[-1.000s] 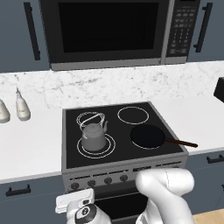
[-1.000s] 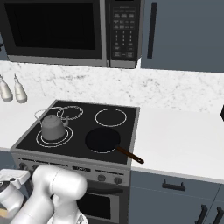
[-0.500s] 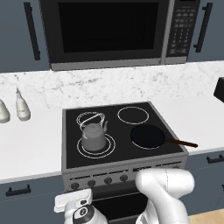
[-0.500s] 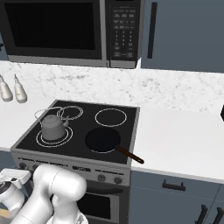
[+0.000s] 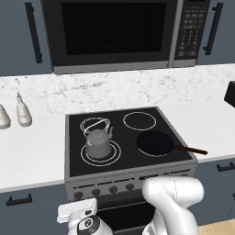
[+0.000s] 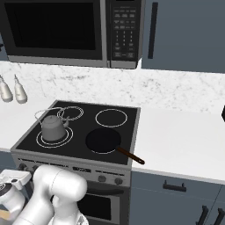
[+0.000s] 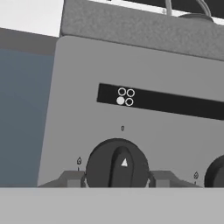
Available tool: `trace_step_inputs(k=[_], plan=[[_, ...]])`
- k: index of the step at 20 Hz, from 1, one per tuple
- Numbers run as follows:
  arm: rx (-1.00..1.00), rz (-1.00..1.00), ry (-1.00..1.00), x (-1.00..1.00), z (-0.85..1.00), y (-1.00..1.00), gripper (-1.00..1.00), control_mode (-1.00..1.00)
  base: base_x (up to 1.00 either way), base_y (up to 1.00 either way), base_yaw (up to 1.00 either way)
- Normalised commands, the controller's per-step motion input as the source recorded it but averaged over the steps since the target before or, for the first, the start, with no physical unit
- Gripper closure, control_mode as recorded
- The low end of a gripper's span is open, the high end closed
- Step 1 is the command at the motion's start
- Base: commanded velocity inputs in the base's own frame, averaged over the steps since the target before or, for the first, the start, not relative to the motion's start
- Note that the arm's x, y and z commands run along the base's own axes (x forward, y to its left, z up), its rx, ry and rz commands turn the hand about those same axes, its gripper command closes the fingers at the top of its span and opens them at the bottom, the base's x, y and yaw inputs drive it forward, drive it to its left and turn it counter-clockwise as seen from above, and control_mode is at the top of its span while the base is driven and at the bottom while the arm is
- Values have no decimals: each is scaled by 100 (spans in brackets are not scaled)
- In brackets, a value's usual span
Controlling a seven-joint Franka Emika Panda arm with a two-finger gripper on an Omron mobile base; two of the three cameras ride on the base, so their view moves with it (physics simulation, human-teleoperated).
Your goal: Pick the kettle from the counter and place it on a stove burner. Then turn the burner on.
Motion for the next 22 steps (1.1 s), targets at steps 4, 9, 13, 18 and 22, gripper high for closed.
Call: trace_step_inputs(k=[4,9,13,18,22], plan=[[-13,0,-1,7,9,13,100,-100,0,0,0],[-38,0,0,14,0,45,100,-100,0,0,0],[-46,-2,0,13,0,54,100,-100,0,0,0],[-51,-6,4,14,0,58,100,-100,0,0,0],[-53,-9,10,20,0,67,100,-100,0,0,0]])
